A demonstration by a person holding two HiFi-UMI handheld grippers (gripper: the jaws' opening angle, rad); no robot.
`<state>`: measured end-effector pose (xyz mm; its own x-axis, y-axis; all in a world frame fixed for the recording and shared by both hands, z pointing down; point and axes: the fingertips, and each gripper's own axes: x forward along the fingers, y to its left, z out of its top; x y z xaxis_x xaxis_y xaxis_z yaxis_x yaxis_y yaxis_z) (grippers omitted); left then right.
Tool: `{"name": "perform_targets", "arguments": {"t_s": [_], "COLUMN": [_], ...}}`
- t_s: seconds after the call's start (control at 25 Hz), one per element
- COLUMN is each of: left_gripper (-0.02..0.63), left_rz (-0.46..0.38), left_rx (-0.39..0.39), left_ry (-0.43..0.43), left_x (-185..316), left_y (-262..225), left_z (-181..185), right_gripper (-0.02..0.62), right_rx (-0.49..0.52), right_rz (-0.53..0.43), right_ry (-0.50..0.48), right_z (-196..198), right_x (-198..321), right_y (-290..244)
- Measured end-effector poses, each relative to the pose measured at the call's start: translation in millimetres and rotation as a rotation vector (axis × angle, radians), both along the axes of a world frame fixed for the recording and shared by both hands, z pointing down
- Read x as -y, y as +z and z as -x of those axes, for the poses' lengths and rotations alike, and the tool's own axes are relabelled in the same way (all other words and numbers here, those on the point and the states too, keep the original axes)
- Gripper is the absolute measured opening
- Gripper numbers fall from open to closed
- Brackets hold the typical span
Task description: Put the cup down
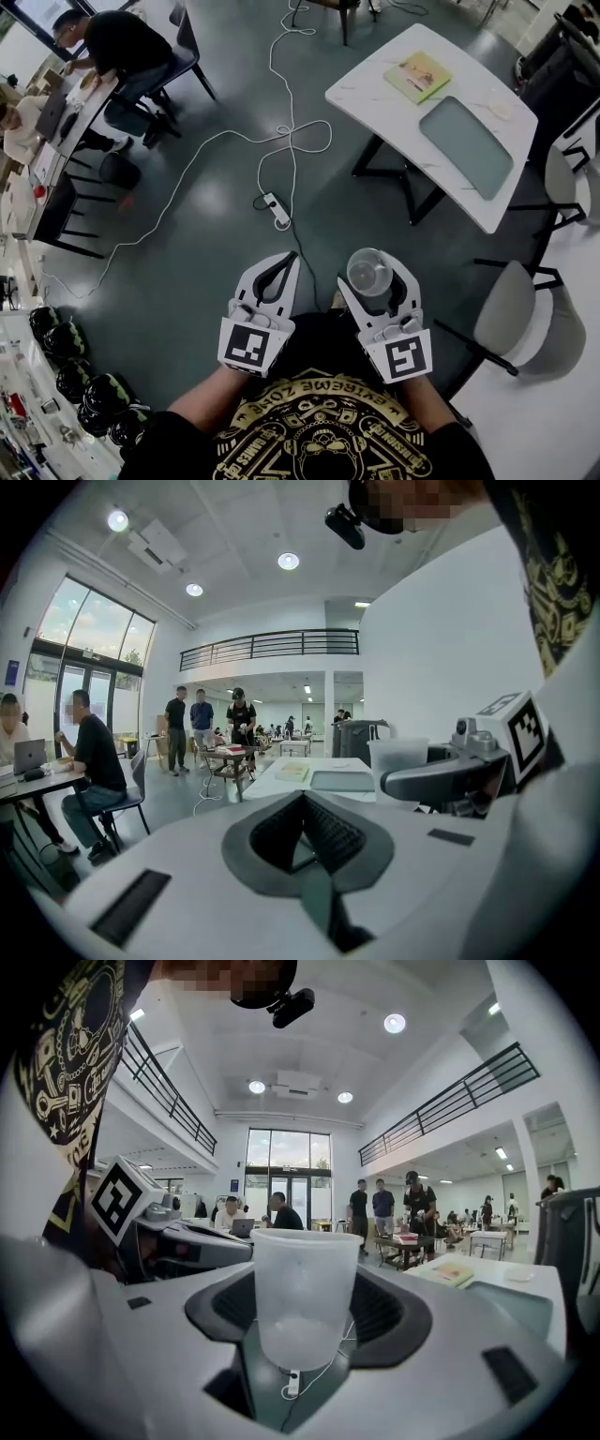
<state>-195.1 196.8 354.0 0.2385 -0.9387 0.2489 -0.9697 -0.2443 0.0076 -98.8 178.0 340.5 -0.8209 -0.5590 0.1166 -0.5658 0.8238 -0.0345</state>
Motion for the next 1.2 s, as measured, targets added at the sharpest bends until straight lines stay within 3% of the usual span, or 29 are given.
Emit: {"name": "perform_targets", "arguments": {"t_s": [0.36, 0.8, 1.2], "left_gripper": [0.003, 0.003, 0.003], "left_rz": [-0.034, -0.019, -0.041], "left_rx": [0.014, 0.026, 0.004], "left_ry": [0.109, 0.232, 0.406], "left_x": [54.5, 84.4, 132.8], "left_y": [-11.2, -11.0, -12.1], "left_z": [-74.9, -131.1, -185.4], "right_gripper": [0.279, 0.279, 0.279], "right_rx": [0.030, 0.039, 0.007], "right_rz": [-0.022, -0.043, -0.065], "right_ry": [0.092, 0.226, 0.381], "right_z": [-67.8, -124.3, -166.0], "right_x": [39.0, 61.0, 94.2], "right_y": [-7.4, -12.9, -10.0]}}
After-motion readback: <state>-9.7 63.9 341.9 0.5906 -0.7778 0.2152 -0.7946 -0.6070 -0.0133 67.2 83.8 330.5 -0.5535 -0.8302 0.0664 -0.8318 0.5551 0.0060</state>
